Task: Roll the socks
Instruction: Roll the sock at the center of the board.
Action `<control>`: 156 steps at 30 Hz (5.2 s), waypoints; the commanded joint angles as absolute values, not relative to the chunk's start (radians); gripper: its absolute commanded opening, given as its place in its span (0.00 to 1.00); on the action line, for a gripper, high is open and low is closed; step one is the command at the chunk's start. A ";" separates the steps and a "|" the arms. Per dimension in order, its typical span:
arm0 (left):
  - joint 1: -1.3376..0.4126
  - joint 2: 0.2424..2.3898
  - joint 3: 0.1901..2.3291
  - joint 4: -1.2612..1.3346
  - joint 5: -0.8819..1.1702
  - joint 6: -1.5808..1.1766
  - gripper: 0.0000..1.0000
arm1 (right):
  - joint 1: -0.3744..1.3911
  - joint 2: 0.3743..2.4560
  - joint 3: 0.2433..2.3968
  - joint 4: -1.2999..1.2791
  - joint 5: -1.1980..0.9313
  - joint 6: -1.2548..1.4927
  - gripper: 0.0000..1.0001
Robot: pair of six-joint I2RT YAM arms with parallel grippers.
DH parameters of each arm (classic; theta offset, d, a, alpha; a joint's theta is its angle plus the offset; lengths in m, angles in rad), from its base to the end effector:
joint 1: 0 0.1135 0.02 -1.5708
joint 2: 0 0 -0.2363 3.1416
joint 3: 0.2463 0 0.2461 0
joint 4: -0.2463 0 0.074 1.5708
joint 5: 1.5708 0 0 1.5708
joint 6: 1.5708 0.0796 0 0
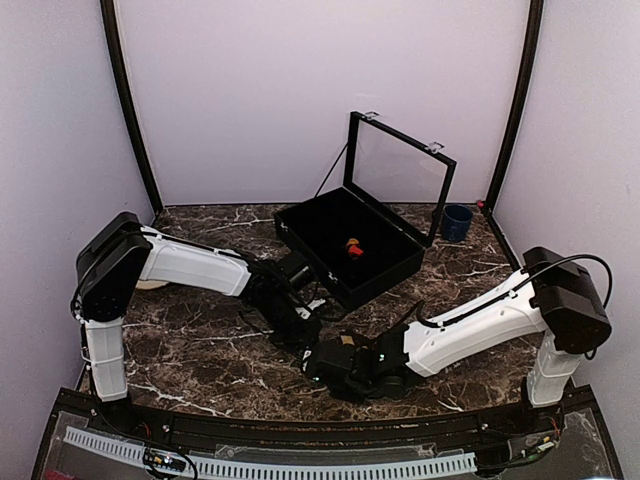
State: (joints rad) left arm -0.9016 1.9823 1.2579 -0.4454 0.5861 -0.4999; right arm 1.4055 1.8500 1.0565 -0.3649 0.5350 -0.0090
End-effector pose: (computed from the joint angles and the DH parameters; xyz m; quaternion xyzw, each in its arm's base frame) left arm 0.2060 -0.3315 0.0877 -0.2436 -0.9078 0.3393 0.0368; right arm 0.0980 0.3409 0.0821 -0.5722 0.7528 -0.0712 0.3176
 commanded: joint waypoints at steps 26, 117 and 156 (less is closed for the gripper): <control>-0.851 1.922 1.208 -0.415 0.539 -0.604 0.42 | 1.345 1.853 0.977 -0.307 0.331 0.152 0.00; -1.041 1.859 1.101 -0.162 0.522 -0.216 0.50 | 0.989 1.800 0.353 0.492 -0.552 0.939 0.00; -1.080 2.013 1.177 -0.142 0.578 -0.246 0.00 | 0.980 1.796 0.381 0.427 -0.561 0.903 0.00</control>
